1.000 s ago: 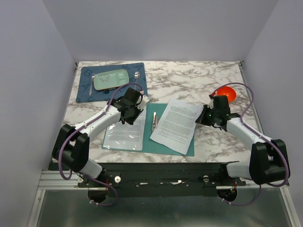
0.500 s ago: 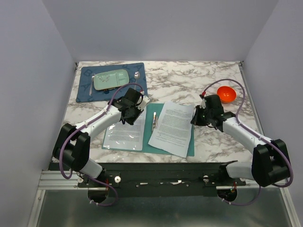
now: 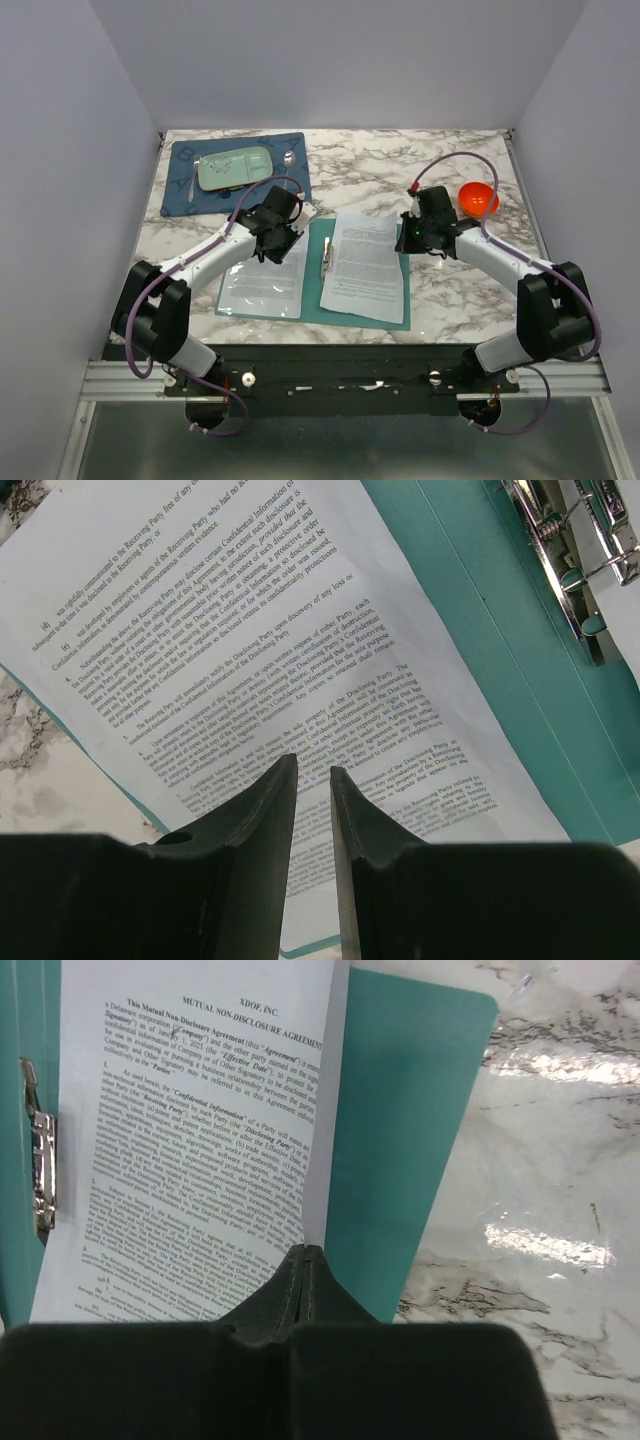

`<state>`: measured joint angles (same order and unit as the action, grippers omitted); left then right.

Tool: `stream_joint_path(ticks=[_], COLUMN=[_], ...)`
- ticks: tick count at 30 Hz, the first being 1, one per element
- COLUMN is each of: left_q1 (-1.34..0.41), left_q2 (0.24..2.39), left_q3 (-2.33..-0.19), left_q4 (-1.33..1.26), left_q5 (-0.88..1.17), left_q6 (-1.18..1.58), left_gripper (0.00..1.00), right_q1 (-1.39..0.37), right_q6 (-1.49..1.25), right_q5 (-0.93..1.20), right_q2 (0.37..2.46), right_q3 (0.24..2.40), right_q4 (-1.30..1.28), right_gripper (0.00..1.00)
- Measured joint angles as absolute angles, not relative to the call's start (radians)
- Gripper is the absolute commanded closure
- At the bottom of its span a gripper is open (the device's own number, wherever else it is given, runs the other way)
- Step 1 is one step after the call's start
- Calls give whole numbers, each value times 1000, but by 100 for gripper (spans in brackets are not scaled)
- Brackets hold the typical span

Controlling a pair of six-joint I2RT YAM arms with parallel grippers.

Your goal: Put the files into the folder

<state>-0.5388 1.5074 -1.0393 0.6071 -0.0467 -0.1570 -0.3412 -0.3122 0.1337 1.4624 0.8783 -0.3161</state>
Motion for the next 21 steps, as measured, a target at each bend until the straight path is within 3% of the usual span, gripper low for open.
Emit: stream_joint_path(ticks=[7,10,11,14,21], left_q1=[-539,-539,-539,-539,-539], left_q2=[1507,1507,1507,1507,1507], left_q3=[-1039,-1039,-1039,-1039,-1031], left_q4=[607,607,607,607,607], left_q5=[-50,-50,-51,-53,-53], left_q6=[-161,-161,-162,-165,-170], left_gripper=[66,66,66,66,66], right_q1=[-404,-414,-418,-419,-419], right_q6=[-304,-305,-307,-315,-351], right_q5=[93,75,68,32,-32], right_q2=[1536,1559,1559,1559,1559], right_q3=[897,914,915,915,901], right_q4=[-318,-317,-317,-321,-340], right_gripper=[99,86,72,60,52])
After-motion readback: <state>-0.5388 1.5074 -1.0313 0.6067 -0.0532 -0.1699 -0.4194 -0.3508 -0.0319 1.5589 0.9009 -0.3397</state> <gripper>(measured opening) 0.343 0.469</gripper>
